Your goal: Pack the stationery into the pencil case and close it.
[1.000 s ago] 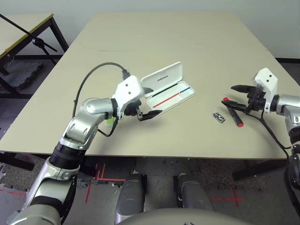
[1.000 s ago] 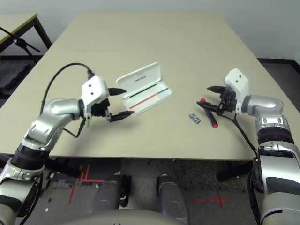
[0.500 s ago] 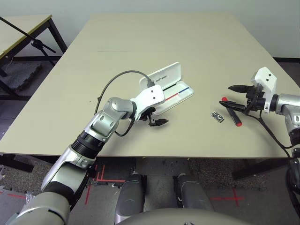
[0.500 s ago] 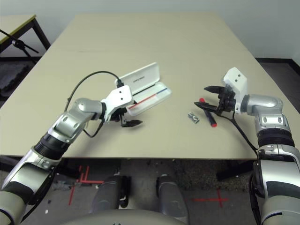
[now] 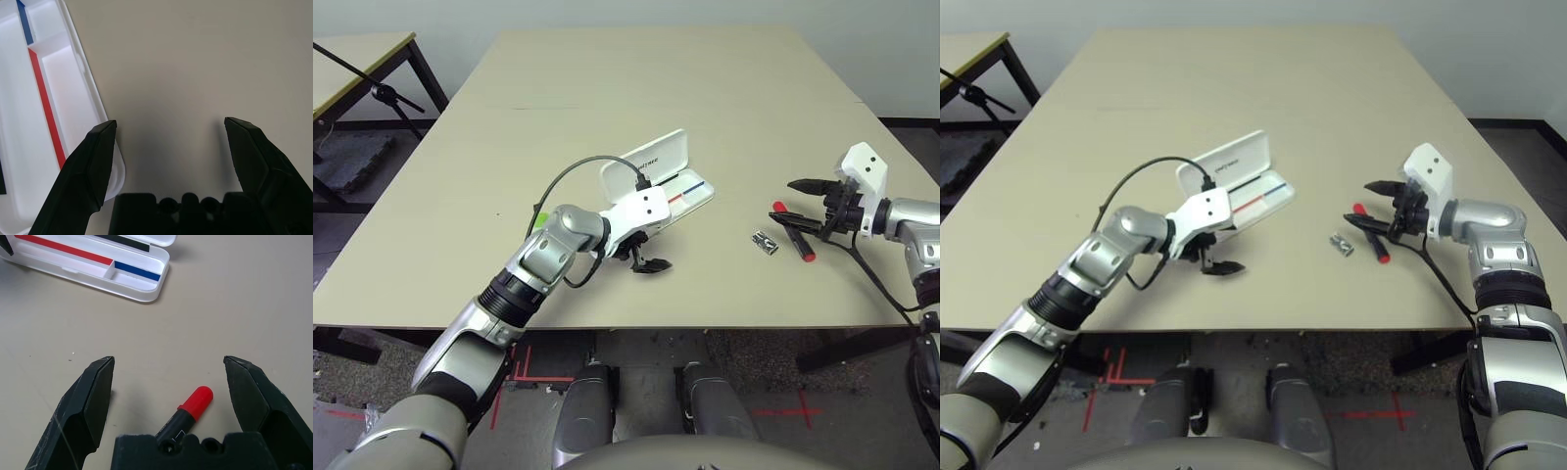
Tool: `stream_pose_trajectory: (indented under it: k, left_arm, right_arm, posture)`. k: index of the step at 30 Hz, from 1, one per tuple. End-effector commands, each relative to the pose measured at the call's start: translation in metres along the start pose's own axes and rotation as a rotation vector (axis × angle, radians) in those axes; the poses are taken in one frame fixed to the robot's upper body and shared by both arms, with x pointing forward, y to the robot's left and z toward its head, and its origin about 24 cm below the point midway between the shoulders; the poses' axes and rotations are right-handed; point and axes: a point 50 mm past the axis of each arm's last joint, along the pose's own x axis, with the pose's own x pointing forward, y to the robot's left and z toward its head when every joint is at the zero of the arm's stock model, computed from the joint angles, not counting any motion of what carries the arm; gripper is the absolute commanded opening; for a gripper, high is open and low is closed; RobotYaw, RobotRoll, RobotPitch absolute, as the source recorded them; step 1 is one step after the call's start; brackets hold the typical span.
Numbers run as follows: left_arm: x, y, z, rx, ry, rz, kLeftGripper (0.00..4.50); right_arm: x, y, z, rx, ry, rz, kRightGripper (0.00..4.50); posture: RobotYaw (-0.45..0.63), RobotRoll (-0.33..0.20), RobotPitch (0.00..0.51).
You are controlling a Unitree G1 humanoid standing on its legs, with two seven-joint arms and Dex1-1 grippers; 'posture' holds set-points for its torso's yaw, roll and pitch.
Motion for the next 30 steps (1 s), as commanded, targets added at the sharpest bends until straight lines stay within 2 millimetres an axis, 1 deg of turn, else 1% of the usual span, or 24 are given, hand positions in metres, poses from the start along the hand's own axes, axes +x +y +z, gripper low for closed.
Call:
stream_pose_trajectory:
  k: [1,7,18,30]
  left_arm:
    - [0.002,0.002,-0.001,0.002,0.03,0.004,4.44]
    - [0.0,0.008,0.001,-0.005,0.023,0.039,4.44]
    - [0.001,0.018,-0.003,-0.035,0.06,0.102,4.44]
    - [0.007,0.01,-0.016,-0.054,0.157,0.044,4.44]
  right_arm:
    - [-0.001,0.001,-0.001,0.002,-0.006,-0.002,4.5]
    - [-0.002,0.002,-0.002,0.001,-0.003,-0.009,4.5]
    - [0.0,0.002,-0.003,-0.002,-0.006,-0.019,4.5]
    - [0.0,0.0,-0.002,-0.012,-0.016,-0.045,4.5]
  posture:
    - [0.01,0.0,0.069]
    - [0.0,0.0,0.067]
    - [0.0,0.0,0.056]
    - [-0.01,0.0,0.052]
